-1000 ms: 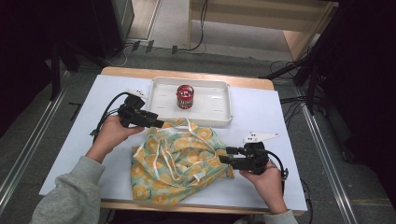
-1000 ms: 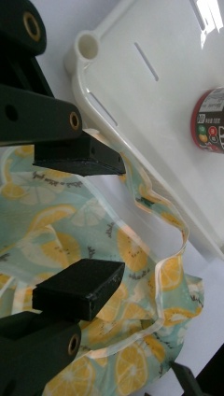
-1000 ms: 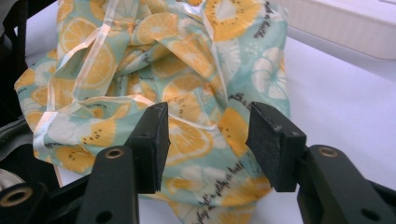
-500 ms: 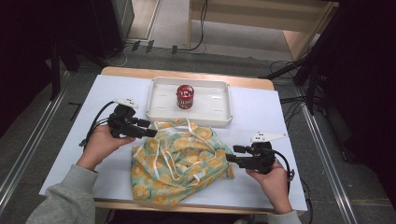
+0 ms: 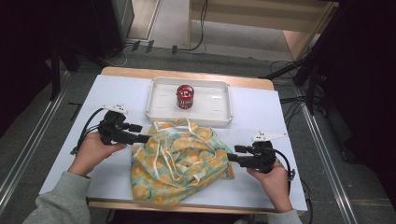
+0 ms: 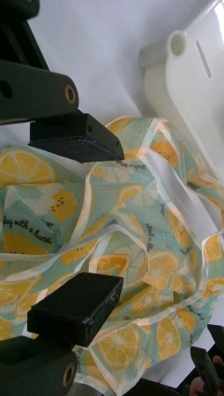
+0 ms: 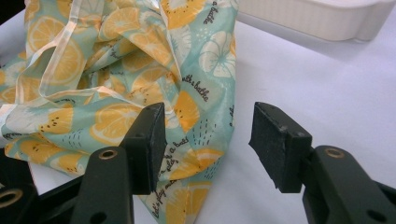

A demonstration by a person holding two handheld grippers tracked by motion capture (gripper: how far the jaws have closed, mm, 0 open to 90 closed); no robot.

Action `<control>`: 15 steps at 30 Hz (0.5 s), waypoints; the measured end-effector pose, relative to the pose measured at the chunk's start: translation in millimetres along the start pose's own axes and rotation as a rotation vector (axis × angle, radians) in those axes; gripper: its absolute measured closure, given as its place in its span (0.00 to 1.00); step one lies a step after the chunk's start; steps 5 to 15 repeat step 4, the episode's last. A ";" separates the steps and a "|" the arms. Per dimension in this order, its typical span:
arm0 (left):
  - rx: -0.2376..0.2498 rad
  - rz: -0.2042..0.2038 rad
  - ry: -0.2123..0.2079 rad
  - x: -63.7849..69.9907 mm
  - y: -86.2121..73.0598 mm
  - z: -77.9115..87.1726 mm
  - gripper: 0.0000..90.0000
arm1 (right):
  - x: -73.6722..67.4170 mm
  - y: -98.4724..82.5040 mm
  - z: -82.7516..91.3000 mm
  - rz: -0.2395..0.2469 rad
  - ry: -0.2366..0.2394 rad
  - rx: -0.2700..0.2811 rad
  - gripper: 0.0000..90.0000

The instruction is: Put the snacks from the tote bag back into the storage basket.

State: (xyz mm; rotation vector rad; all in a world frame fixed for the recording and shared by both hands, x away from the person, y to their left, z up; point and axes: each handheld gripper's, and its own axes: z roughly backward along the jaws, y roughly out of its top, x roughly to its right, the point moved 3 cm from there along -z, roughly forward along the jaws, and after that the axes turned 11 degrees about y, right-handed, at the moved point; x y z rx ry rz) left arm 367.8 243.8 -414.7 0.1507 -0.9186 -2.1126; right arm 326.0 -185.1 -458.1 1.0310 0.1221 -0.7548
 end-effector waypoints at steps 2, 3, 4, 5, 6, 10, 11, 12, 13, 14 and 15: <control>0.002 -0.001 0.004 -1.0 -0.3 0.7 0.37 | 0.5 0.2 -0.4 0.000 0.001 0.001 0.52; 0.002 -0.001 0.004 -1.0 -0.3 0.7 0.37 | 0.5 0.2 -0.4 0.000 0.001 0.001 0.52; 0.005 0.004 0.000 -1.1 -0.4 1.1 0.37 | 0.6 0.3 -0.7 -0.003 0.001 0.002 0.52; 0.005 0.004 0.000 -1.1 -0.4 1.1 0.37 | 0.6 0.3 -0.7 -0.003 0.001 0.002 0.52; 0.005 0.004 0.000 -1.1 -0.4 1.1 0.37 | 0.6 0.3 -0.7 -0.003 0.001 0.002 0.52; 0.005 0.004 0.000 -1.1 -0.4 1.1 0.37 | 0.6 0.3 -0.7 -0.003 0.001 0.002 0.52; 0.005 0.004 0.000 -1.1 -0.4 1.1 0.37 | 0.6 0.3 -0.7 -0.003 0.001 0.002 0.52; 0.005 0.004 0.000 -1.1 -0.4 1.1 0.37 | 0.6 0.3 -0.7 -0.003 0.001 0.002 0.52; 0.005 0.004 0.000 -1.1 -0.4 1.1 0.37 | 0.6 0.3 -0.7 -0.003 0.001 0.002 0.52; 0.005 0.004 0.000 -1.1 -0.4 1.1 0.37 | 0.6 0.3 -0.7 -0.003 0.001 0.002 0.52; 0.005 0.004 0.000 -1.1 -0.4 1.1 0.37 | 0.6 0.3 -0.7 -0.003 0.001 0.002 0.52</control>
